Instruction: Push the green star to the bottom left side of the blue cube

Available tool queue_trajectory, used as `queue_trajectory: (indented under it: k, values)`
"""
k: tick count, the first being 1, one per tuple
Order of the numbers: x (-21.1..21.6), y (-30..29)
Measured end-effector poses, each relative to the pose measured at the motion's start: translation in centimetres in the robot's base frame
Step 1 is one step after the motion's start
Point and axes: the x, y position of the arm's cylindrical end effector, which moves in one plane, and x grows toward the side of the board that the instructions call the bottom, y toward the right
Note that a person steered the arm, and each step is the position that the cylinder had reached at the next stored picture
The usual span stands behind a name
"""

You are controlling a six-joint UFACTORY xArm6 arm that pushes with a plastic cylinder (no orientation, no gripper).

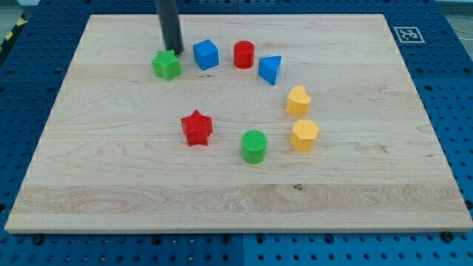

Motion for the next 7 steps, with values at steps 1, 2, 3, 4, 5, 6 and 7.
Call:
queue_trajectory:
  k: [1, 2, 3, 4, 5, 6, 7]
  values:
    - [1.8, -3.4]
    - [3.6, -3.5]
    - [4.2, -2.5]
    - [4.9, -0.7]
    - [4.9, 0.6]
    - [4.9, 0.7]
    - [6.0, 0.7]
